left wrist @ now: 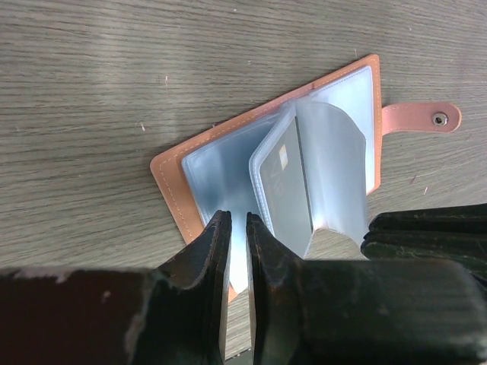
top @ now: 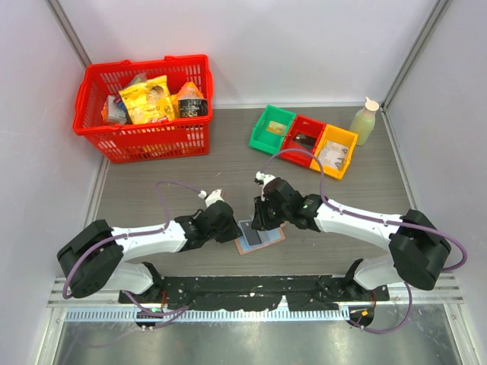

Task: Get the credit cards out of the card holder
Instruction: Remove the credit card from the card holder.

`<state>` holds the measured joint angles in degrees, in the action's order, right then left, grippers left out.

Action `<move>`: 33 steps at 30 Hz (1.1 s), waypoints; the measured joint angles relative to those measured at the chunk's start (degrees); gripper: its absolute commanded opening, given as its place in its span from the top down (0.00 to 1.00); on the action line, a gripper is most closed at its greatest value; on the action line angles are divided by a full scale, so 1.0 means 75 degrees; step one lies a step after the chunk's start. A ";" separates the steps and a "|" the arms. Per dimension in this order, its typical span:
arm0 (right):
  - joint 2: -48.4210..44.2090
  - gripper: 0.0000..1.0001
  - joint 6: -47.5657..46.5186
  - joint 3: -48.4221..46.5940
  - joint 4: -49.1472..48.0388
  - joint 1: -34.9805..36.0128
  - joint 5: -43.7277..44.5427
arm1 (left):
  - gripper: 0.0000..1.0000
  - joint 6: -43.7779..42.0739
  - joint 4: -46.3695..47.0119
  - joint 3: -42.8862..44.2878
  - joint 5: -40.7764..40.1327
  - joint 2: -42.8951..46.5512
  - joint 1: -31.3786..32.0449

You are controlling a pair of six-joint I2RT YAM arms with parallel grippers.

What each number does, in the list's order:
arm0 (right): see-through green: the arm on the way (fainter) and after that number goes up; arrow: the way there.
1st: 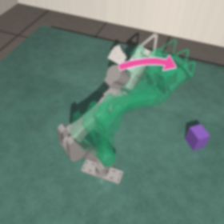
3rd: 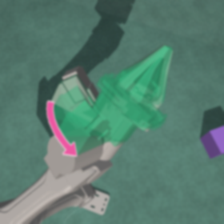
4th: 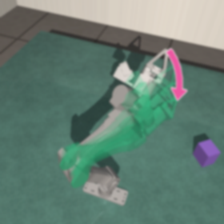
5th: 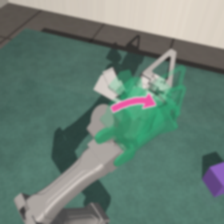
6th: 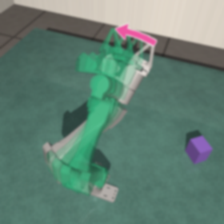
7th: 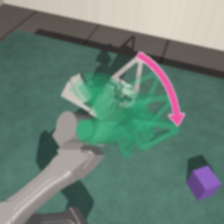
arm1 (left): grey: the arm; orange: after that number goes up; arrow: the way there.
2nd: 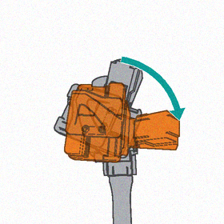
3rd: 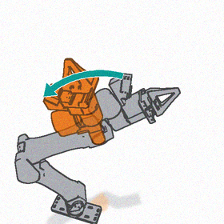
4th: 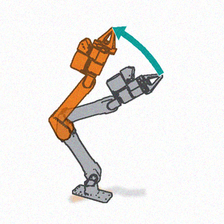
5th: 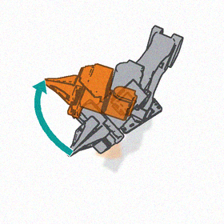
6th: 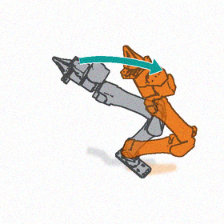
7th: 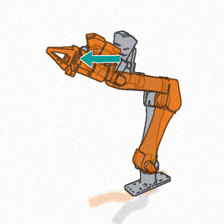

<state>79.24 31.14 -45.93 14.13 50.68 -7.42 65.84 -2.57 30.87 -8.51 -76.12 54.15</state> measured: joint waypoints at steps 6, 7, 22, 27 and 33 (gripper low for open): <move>0.0006 0.84 0.0029 0.0140 -0.0047 0.0000 0.0169 | 0.83 0.0003 0.0000 0.0000 0.0000 0.0003 0.0000; 0.0029 0.80 0.0029 0.0152 -0.0047 0.0000 0.0210 | 0.83 0.0003 0.0000 0.0000 0.0000 0.0003 0.0000; 0.0073 0.57 0.0006 0.0184 0.1402 0.0006 0.3086 | 0.75 0.0020 -0.0708 0.0000 -0.0347 0.0927 0.0000; -0.0554 0.56 -0.0093 0.0312 0.1008 -0.0044 0.2751 | 0.76 -0.0047 -0.0868 0.0012 -0.0516 0.1408 0.0003; -0.0647 0.56 -0.0032 0.0819 -0.0434 -0.0455 0.0877 | 0.84 -0.0105 -0.0443 0.0099 -0.0242 0.0548 0.0003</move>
<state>74.39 30.89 -39.79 10.87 47.27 -0.84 65.06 -5.89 31.62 -10.33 -72.01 54.17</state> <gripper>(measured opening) 0.440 0.185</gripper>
